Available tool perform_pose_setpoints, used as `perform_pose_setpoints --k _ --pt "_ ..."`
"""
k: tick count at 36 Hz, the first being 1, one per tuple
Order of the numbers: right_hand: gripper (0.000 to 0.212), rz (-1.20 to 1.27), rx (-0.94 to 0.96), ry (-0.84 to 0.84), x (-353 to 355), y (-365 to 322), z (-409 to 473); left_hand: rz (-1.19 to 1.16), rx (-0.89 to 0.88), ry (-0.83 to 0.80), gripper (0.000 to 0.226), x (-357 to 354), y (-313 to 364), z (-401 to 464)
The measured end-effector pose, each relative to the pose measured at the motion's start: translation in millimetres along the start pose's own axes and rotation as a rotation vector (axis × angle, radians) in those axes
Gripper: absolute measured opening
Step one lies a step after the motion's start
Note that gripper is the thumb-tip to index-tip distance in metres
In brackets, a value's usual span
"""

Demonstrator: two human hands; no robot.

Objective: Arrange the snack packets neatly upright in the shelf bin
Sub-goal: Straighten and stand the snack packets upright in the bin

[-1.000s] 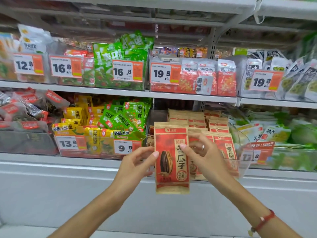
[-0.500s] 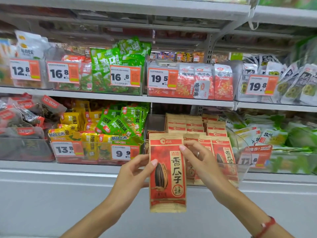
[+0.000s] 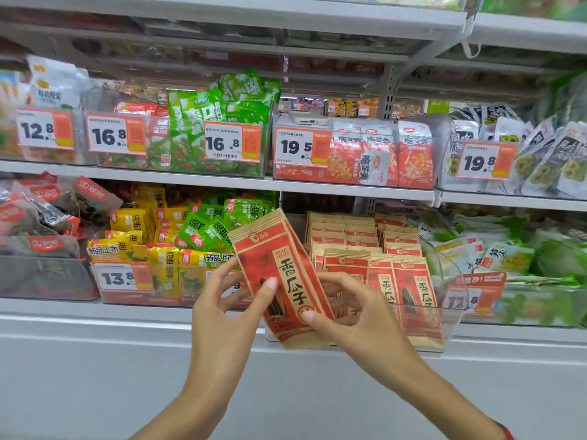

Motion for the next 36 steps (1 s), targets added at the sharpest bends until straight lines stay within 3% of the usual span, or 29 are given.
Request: perform_pose_setpoints --k 5,9,13,19,29,33,36 --pt "0.043 -0.148 0.203 0.016 -6.1 -17.6 -6.4 0.039 0.101 -0.114 0.093 -11.0 1.4 -2.1" --pt "0.033 -0.015 0.057 -0.135 -6.8 -12.9 -3.4 0.015 0.171 -0.277 0.069 -8.0 -6.3 10.3" --pt "0.029 0.221 -0.135 -0.183 -0.1 -9.3 1.3 0.121 0.175 -0.484 0.089 -7.7 -9.8 12.8" --pt "0.013 0.261 -0.14 -0.115 0.0 -8.5 1.9 0.253 0.179 -0.61 0.088 -11.8 -17.0 3.9" --pt "0.017 0.347 -0.223 -0.112 -1.4 0.1 1.1 0.25 0.141 -0.516 0.096 -11.4 -19.9 7.0" --pt "0.023 0.226 -0.143 -0.203 -7.1 -2.8 -3.9 0.063 0.159 -0.314 0.082 -4.0 -14.5 13.3" --pt "0.038 0.08 -0.032 -0.158 -12.8 -0.9 -7.4 0.032 0.112 -0.178 0.09 3.1 -8.3 17.3"
Point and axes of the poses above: each hand's wrist, its own z-axis towards the middle knuckle, its own x-axis out of the back of the hand, y = z × x, the point moved 5 cm from there along z, towards the middle knuckle, and after that the axes turned 5 degrees about y, right-handed, at the moved point
